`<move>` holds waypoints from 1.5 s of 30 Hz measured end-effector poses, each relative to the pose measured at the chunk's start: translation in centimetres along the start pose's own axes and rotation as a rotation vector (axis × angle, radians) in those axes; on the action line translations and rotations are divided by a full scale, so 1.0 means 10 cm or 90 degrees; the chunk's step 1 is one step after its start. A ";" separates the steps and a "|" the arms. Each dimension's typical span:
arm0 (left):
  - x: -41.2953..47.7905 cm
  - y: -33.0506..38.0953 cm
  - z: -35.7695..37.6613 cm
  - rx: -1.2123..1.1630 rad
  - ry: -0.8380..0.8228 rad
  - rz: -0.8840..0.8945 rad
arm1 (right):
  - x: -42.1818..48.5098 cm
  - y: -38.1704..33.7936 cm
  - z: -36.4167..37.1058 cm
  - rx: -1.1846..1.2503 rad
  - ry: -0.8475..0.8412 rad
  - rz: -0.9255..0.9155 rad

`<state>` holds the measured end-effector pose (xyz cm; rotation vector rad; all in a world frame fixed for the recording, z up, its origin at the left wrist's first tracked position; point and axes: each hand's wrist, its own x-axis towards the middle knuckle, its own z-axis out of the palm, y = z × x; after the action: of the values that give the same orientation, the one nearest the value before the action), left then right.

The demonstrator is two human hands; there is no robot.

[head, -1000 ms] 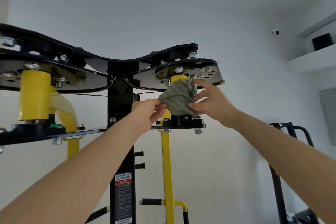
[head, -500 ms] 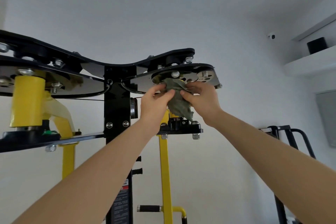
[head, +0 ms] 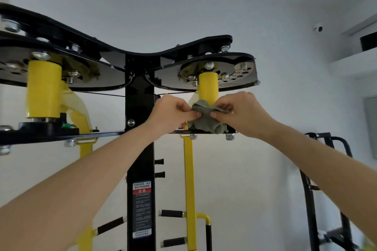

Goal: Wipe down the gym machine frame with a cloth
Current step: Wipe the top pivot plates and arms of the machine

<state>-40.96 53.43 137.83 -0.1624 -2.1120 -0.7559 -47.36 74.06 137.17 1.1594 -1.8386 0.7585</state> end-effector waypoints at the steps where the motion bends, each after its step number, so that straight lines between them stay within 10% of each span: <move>1: 0.02 -0.01 -0.09 0.000 -0.001 -0.012 | 0.05 -0.05 0.00 0.004 -0.003 -0.007; 10: 0.21 -0.39 -0.54 0.306 0.104 -0.086 | 0.63 -0.46 0.38 -0.130 -0.039 -0.003; 18: 0.15 -0.73 -0.40 0.266 0.023 -0.019 | 0.76 -0.53 0.60 -0.231 -0.245 -0.069; 21: 0.13 -0.72 -0.52 0.175 -0.177 0.024 | 0.74 -0.48 0.56 -0.192 -0.281 -0.094; 29: 0.12 -0.62 -0.57 0.463 -0.253 0.111 | 0.73 -0.54 0.76 -0.287 -0.374 -0.127; 45: -0.04 -0.59 -1.45 0.742 -0.368 -0.027 | 1.12 -0.70 1.56 0.042 -0.464 -0.118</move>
<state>-32.90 40.49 141.25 0.3387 -2.7542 0.6552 -48.62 53.82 139.83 1.7814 -2.2398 0.2980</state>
